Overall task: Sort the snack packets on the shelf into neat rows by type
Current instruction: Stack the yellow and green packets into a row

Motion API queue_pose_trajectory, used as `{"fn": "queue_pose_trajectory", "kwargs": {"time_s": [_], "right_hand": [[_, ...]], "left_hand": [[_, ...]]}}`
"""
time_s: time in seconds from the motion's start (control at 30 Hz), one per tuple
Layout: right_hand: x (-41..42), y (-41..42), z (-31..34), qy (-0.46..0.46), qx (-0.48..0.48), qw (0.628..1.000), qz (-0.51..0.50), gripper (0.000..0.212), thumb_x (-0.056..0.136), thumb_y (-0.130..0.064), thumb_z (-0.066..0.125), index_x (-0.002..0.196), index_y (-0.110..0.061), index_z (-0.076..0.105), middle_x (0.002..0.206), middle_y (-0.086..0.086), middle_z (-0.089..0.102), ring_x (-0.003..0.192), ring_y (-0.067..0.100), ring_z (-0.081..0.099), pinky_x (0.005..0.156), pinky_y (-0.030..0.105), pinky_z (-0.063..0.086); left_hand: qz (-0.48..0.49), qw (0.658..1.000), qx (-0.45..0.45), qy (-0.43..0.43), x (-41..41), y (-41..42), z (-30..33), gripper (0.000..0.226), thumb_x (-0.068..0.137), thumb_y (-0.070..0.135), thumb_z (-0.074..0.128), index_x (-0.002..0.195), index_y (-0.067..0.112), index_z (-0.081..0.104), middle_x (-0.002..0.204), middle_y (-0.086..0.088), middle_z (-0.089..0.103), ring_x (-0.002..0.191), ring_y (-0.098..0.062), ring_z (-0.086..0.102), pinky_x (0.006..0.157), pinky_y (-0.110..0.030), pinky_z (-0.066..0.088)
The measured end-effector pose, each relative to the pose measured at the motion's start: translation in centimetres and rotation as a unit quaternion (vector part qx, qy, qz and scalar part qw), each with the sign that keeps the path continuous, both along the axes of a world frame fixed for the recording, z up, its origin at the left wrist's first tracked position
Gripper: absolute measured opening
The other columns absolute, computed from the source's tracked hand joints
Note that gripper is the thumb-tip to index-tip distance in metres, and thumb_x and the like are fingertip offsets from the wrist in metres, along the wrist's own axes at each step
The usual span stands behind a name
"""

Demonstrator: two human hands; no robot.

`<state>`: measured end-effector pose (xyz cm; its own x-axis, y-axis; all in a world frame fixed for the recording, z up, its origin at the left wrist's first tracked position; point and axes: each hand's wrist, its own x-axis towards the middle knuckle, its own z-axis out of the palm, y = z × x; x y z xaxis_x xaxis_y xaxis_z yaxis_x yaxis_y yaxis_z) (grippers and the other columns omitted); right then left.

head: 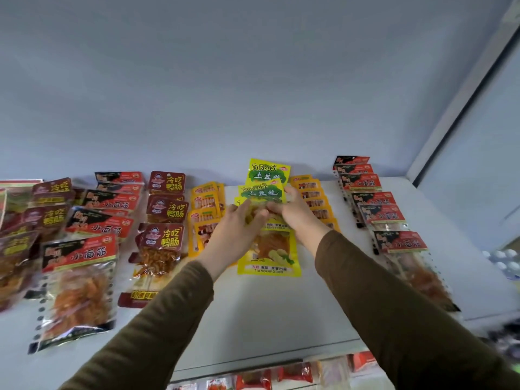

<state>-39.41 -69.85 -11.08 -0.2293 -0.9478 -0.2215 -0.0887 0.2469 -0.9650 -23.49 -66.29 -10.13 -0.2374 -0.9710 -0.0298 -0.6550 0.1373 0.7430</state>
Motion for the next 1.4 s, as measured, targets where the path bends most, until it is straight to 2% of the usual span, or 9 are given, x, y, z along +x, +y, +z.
{"fn": "queue_pose_trajectory", "kwargs": {"time_s": [0.13, 0.33, 0.47, 0.67, 0.87, 0.97, 1.07, 1.23, 1.4], "right_hand": [[-0.3, 0.2, 0.1, 0.02, -0.045, 0.999, 0.008, 0.065, 0.094, 0.002, 0.066, 0.149, -0.023, 0.041, 0.123, -0.009, 0.059, 0.098, 0.0, 0.058, 0.065, 0.012, 0.048], [-0.5, 0.2, 0.2, 0.046, -0.06, 0.996, 0.05, 0.07, 0.097, 0.001, 0.062, 0.155, -0.026, 0.035, 0.141, -0.012, 0.045, 0.128, 0.007, 0.045, 0.081, 0.012, 0.042], [-1.1, -0.2, -0.6, 0.059, -0.099, 0.992, 0.055, 0.075, 0.093, -0.006, 0.069, 0.153, -0.036, 0.037, 0.154, -0.011, 0.045, 0.141, 0.011, 0.043, 0.115, 0.042, 0.041], [-1.7, 0.0, -1.1, -0.001, -0.121, 0.991, 0.053, 0.076, 0.092, -0.009, 0.069, 0.153, -0.04, 0.036, 0.154, -0.009, 0.047, 0.137, 0.012, 0.05, 0.108, 0.046, 0.049], [-2.4, -1.2, 0.4, -0.019, -0.003, 0.994, 0.105, 0.112, 0.078, -0.03, 0.083, 0.162, -0.033, 0.009, 0.168, -0.003, 0.018, 0.15, 0.022, 0.03, 0.119, 0.047, 0.031], [-2.4, -2.4, 1.4, -0.079, 0.03, 0.994, 0.067, 0.111, 0.073, -0.051, 0.082, 0.16, -0.02, 0.02, 0.166, 0.002, 0.026, 0.15, 0.025, 0.03, 0.121, 0.045, 0.025], [-2.2, -3.2, 1.9, -0.056, 0.025, 0.998, 0.035, 0.062, 0.101, -0.035, 0.062, 0.152, -0.01, 0.038, 0.159, 0.008, 0.038, 0.146, 0.026, 0.035, 0.108, 0.034, 0.031], [-2.3, -4.2, 0.8, -0.106, 0.003, 0.994, 0.004, 0.061, 0.104, -0.024, 0.057, 0.156, -0.006, 0.03, 0.163, 0.008, 0.03, 0.15, 0.027, 0.028, 0.117, 0.039, 0.027], [-2.7, -4.4, 0.4, -0.083, -0.033, 0.995, -0.037, 0.047, 0.104, -0.025, 0.056, 0.147, -0.007, 0.045, 0.147, 0.008, 0.049, 0.142, 0.024, 0.04, 0.101, 0.029, 0.032]], "left_hand": [[0.04, 0.979, -0.124, -0.154, 2.4, -0.4, -2.1, 0.05, 0.103, 0.03, 0.05, 0.148, 0.011, 0.04, 0.147, -0.015, 0.045, 0.137, -0.037, 0.04, 0.11, -0.046, 0.033], [-0.053, 0.939, -0.067, -0.333, 5.2, -1.7, -3.5, 0.062, 0.103, 0.038, 0.046, 0.159, 0.019, 0.024, 0.169, -0.006, 0.017, 0.157, -0.025, 0.01, 0.127, -0.047, 0.009], [0.005, 0.992, -0.033, -0.122, 3.9, -2.8, -0.2, 0.057, 0.106, 0.027, 0.043, 0.158, 0.01, 0.026, 0.164, -0.016, 0.026, 0.153, -0.03, 0.02, 0.122, -0.042, 0.019], [0.128, 0.963, 0.155, 0.179, -1.4, -5.9, 2.3, 0.09, 0.096, 0.059, 0.058, 0.16, 0.008, 0.022, 0.161, -0.016, 0.034, 0.145, -0.032, 0.038, 0.111, -0.037, 0.035], [0.146, 0.902, 0.214, 0.345, -2.0, -7.8, 0.6, 0.042, 0.087, 0.002, 0.076, 0.124, -0.008, 0.061, 0.103, -0.028, 0.073, 0.062, -0.028, 0.074, 0.054, -0.038, 0.062], [0.148, 0.905, 0.194, 0.347, -2.3, -7.7, 0.7, 0.025, 0.09, -0.009, 0.065, 0.114, -0.002, 0.067, 0.108, -0.028, 0.073, 0.085, -0.039, 0.075, 0.074, -0.05, 0.063], [0.135, 0.904, 0.19, 0.357, -2.5, -7.7, 0.6, 0.028, 0.09, -0.005, 0.067, 0.116, 0.006, 0.067, 0.109, -0.022, 0.075, 0.097, -0.041, 0.073, 0.088, -0.057, 0.059], [0.142, 0.947, 0.178, 0.227, -1.0, -8.3, -0.1, 0.054, 0.093, 0.058, 0.057, 0.115, 0.009, 0.058, 0.101, -0.011, 0.068, 0.088, -0.027, 0.069, 0.094, -0.042, 0.054], [0.101, 0.963, 0.207, 0.14, 0.0, -8.7, -0.4, 0.033, 0.105, 0.023, 0.043, 0.079, 0.009, 0.059, 0.067, -0.006, 0.066, 0.051, -0.016, 0.059, 0.049, -0.019, 0.043]]}}
